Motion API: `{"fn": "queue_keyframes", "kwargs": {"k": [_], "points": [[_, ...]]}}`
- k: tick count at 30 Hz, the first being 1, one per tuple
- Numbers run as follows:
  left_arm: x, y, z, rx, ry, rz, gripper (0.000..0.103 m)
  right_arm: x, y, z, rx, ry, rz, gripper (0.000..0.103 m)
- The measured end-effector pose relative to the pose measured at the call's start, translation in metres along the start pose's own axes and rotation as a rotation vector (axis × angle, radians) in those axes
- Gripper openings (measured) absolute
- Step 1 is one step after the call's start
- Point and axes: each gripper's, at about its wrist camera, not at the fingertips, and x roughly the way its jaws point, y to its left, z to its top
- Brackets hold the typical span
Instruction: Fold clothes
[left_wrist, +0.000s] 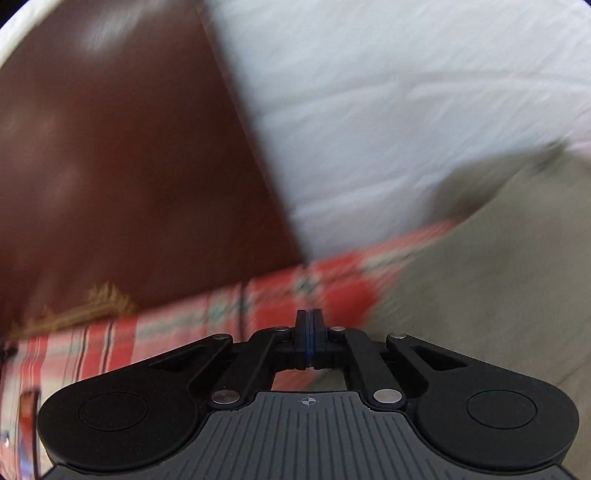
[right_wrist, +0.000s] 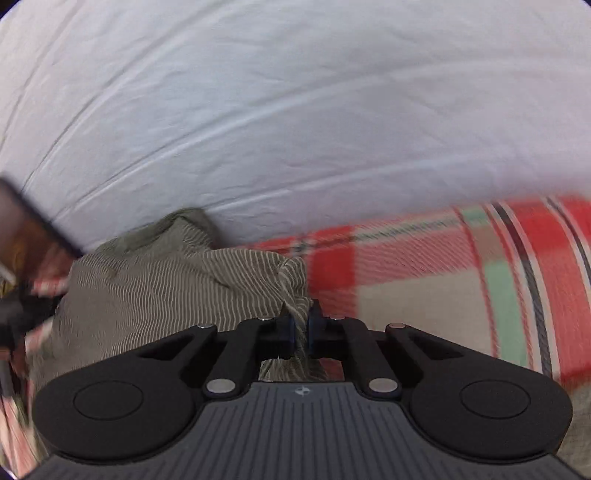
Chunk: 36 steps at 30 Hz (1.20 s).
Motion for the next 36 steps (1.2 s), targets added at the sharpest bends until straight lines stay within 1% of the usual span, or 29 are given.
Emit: {"fn": "queue_keyframes", "kwargs": {"k": [1, 2, 3, 4, 5, 6, 8, 10, 12, 13, 14, 15, 16, 18, 22, 24, 25, 26, 27, 28, 29, 30, 32, 34, 35, 36], "points": [[-0.003, 0.006, -0.001, -0.026, -0.004, -0.025, 0.000, -0.002, 0.002, -0.001, -0.013, -0.003, 0.008, 0.013], [-0.006, 0.012, -0.002, -0.052, -0.008, -0.050, 0.015, -0.005, 0.004, -0.003, -0.025, -0.006, 0.016, 0.026], [-0.010, 0.017, -0.001, -0.071, -0.014, -0.066, 0.022, -0.010, 0.009, -0.001, -0.041, -0.031, 0.014, 0.051], [-0.015, 0.019, 0.003, -0.079, -0.028, -0.073, 0.023, -0.017, 0.014, 0.001, -0.058, -0.062, 0.010, 0.061], [-0.021, 0.019, 0.007, -0.083, -0.047, -0.076, 0.026, -0.023, 0.019, 0.002, -0.075, -0.092, 0.005, 0.064], [-0.026, 0.020, 0.012, -0.086, -0.066, -0.079, 0.028, -0.030, 0.024, 0.004, -0.092, -0.122, 0.001, 0.064], [-0.037, 0.014, 0.023, -0.107, -0.113, -0.118, 0.048, -0.021, 0.037, 0.012, -0.102, -0.122, 0.010, 0.064], [-0.047, 0.004, 0.037, -0.124, -0.157, -0.171, 0.059, -0.011, 0.050, 0.019, -0.108, -0.114, 0.022, 0.064], [-0.051, -0.013, 0.052, -0.117, -0.181, -0.236, 0.063, 0.000, 0.062, 0.027, -0.115, -0.107, 0.034, 0.064], [-0.050, -0.024, 0.059, -0.098, -0.182, -0.258, 0.066, 0.005, 0.069, 0.031, -0.118, -0.104, 0.040, 0.064], [-0.048, -0.035, 0.066, -0.073, -0.181, -0.272, 0.070, 0.011, 0.075, 0.034, -0.122, -0.100, 0.046, 0.065], [-0.046, -0.047, 0.072, -0.048, -0.180, -0.287, 0.072, 0.016, 0.082, 0.038, -0.125, -0.097, 0.052, 0.065], [-0.041, -0.056, 0.077, -0.029, -0.175, -0.282, 0.075, 0.021, 0.088, 0.042, -0.128, -0.093, 0.058, 0.065], [-0.031, -0.072, 0.085, 0.003, -0.163, -0.247, 0.075, 0.038, 0.094, 0.044, -0.117, -0.081, 0.070, 0.065], [-0.011, -0.079, 0.093, -0.040, -0.114, -0.272, 0.075, 0.072, 0.104, 0.045, -0.100, -0.043, 0.087, 0.065], [-0.003, -0.084, 0.092, -0.041, -0.086, -0.267, 0.075, 0.083, 0.106, 0.045, -0.097, -0.031, 0.088, 0.064], [0.001, -0.086, 0.091, -0.036, -0.069, -0.260, 0.072, 0.089, 0.105, 0.044, -0.087, -0.027, 0.094, 0.062], [0.006, -0.087, 0.091, -0.034, -0.049, -0.254, 0.050, 0.094, 0.104, 0.044, -0.073, -0.021, 0.102, 0.055], [0.010, -0.088, 0.090, -0.037, -0.027, -0.259, 0.036, 0.097, 0.104, 0.045, -0.068, -0.018, 0.108, 0.035], [0.009, -0.088, 0.088, -0.036, -0.033, -0.262, 0.021, 0.098, 0.104, 0.046, -0.067, -0.015, 0.114, 0.018], [0.006, -0.088, 0.086, -0.034, -0.060, -0.258, 0.017, 0.095, 0.104, 0.046, -0.068, -0.028, 0.142, 0.013], [0.002, -0.088, 0.083, -0.031, -0.087, -0.253, 0.016, 0.084, 0.104, 0.043, -0.081, -0.070, 0.186, 0.012], [-0.015, -0.081, 0.076, -0.049, -0.197, -0.263, 0.014, 0.060, 0.104, 0.037, -0.113, -0.166, 0.279, 0.012], [-0.032, -0.068, 0.068, -0.099, -0.302, -0.303, 0.014, 0.035, 0.104, 0.029, -0.152, -0.263, 0.359, 0.012], [-0.038, -0.063, 0.065, -0.120, -0.338, -0.317, 0.016, 0.024, 0.102, 0.023, -0.178, -0.312, 0.390, 0.012], [-0.039, -0.061, 0.063, -0.123, -0.350, -0.306, 0.023, 0.017, 0.102, 0.018, -0.217, -0.336, 0.395, 0.012]]}}
